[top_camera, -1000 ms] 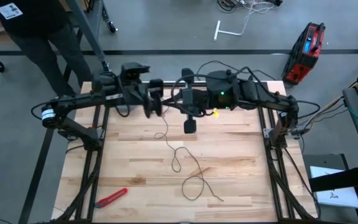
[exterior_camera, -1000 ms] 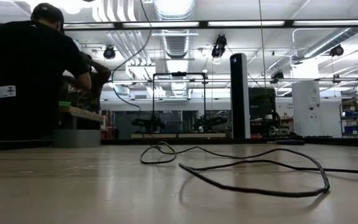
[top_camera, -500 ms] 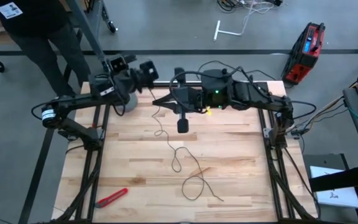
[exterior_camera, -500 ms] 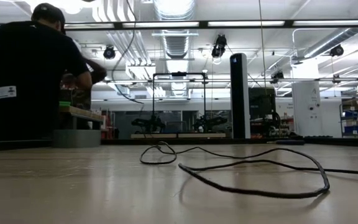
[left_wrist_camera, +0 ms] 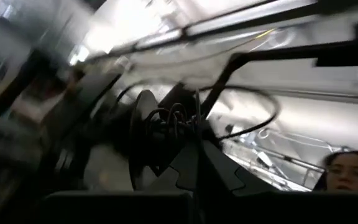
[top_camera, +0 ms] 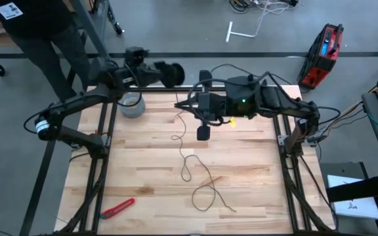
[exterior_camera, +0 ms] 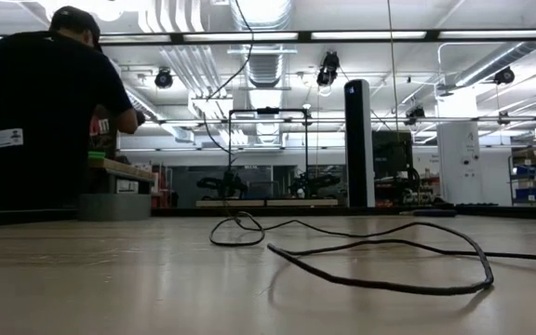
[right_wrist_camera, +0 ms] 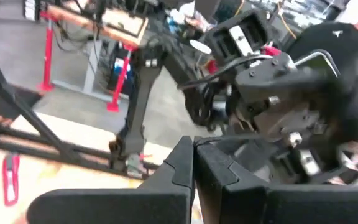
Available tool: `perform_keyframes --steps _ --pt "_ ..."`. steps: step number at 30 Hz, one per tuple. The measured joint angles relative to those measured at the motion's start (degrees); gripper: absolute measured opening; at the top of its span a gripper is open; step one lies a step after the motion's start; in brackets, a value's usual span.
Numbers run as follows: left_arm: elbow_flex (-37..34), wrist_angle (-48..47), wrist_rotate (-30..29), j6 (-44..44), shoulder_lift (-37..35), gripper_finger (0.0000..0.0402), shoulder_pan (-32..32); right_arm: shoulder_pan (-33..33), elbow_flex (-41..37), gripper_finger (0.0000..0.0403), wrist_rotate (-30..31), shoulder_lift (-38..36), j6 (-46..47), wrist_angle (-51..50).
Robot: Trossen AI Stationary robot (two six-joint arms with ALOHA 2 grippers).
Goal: Coil cords
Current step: Coil the black wire on the black spool
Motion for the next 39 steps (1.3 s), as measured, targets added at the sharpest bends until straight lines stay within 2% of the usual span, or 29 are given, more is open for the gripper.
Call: perform_keyframes --steps 4,8,13,20,22,26,30,35,39 --pt "0.0 -11.6 9.2 -4.0 -0.8 0.0 0.8 0.6 0.0 0.0 2.5 -1.2 -0.7 -2.5" --pt "0.3 -11.7 18.1 -8.3 -0.8 0.0 0.4 0.6 0.1 0.0 2.7 -2.0 -1.3 -3.7" --pt "0.8 -7.5 23.0 -11.9 -1.0 0.0 -1.4 0.5 0.1 0.0 3.0 -2.1 -4.6 -3.6" --pt "1.5 -5.2 22.8 -13.0 -0.9 0.0 -6.0 -1.5 0.1 0.0 2.4 -0.2 -7.8 1.9" --pt "1.4 -5.2 22.4 -13.0 -0.9 0.0 -7.3 -2.1 0.1 0.0 0.6 0.3 -8.6 3.8" --pt "1.2 -4.0 18.2 -12.5 -0.9 0.0 -9.8 -2.8 0.1 0.0 -1.7 0.3 -8.9 7.4" --pt "1.5 -1.7 17.3 -12.9 -0.9 0.0 -11.5 -3.5 0.2 0.0001 -2.6 1.3 -6.6 9.8" --pt "2.6 -0.3 16.9 -12.7 -0.9 0.0 -12.6 -5.8 0.2 0.0035 -12.8 2.2 5.4 9.0" --pt "4.2 1.1 13.6 -10.0 -0.9 0.0 -13.0 -8.7 0.2 0.0075 -26.0 4.0 18.1 9.1"
